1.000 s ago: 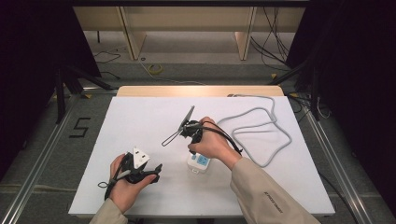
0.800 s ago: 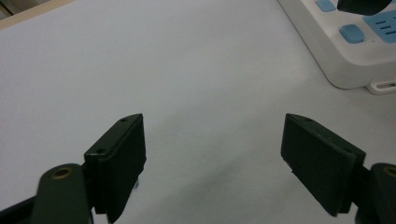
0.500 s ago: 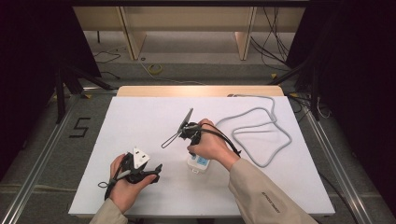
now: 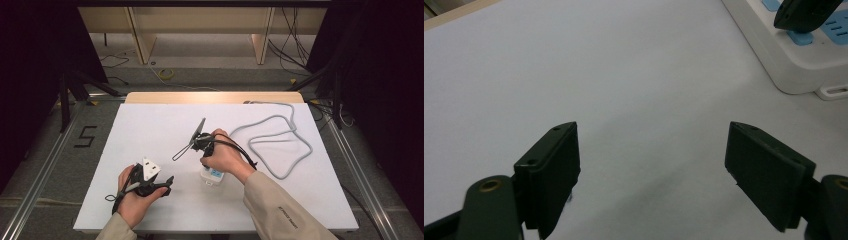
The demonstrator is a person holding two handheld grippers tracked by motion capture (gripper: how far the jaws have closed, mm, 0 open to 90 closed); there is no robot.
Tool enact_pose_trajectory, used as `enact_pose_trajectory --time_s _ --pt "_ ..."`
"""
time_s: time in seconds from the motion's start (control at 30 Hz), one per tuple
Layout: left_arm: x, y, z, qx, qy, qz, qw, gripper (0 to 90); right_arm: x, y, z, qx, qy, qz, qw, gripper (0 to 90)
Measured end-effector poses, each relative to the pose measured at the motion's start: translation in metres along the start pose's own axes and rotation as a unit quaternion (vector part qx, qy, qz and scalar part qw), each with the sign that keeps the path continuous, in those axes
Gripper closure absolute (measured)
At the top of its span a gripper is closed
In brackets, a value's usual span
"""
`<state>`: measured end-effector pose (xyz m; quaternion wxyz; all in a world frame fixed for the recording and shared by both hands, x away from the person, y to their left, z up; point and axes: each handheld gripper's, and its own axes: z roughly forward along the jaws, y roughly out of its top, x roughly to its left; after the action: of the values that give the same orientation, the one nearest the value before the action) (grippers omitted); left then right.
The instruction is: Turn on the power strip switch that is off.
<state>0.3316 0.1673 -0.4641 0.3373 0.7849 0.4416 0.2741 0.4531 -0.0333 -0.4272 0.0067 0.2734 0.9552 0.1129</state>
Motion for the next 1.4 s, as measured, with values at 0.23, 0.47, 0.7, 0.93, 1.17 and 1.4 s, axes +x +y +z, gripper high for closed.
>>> enact_pose_trajectory --time_s 0.23,0.47,0.7,0.93,1.17,1.4 --pt "-0.0004 0.0001 -0.0001 0.000 -0.001 0.001 1.0000 21.9 0.0026 -0.0005 0.0011 0.001 -0.007 -0.005 1.0000 90.0" --pt "-0.0006 0.0001 -0.0001 0.001 -0.001 0.002 1.0000 21.9 0.0018 -0.0014 0.0025 -0.001 -0.006 -0.004 1.0000 90.0" --pt "-0.0008 0.0000 0.0002 0.001 0.000 0.001 1.0000 21.9 0.0004 -0.0027 0.0031 -0.005 -0.002 -0.001 1.0000 90.0" --pt "-0.0007 -0.0001 0.0003 0.000 0.000 0.001 1.0000 21.9 0.0025 -0.0020 0.0033 -0.003 -0.009 -0.003 1.0000 90.0" --pt "-0.0009 -0.0001 0.0003 0.002 0.000 0.001 1.0000 21.9 0.0018 -0.0023 0.0045 -0.003 -0.008 0.003 1.0000 90.0" --pt "-0.0010 -0.0001 0.0006 0.003 -0.001 0.003 1.0000 21.8 0.0002 -0.0038 0.0042 -0.008 -0.003 0.004 1.0000 90.0"
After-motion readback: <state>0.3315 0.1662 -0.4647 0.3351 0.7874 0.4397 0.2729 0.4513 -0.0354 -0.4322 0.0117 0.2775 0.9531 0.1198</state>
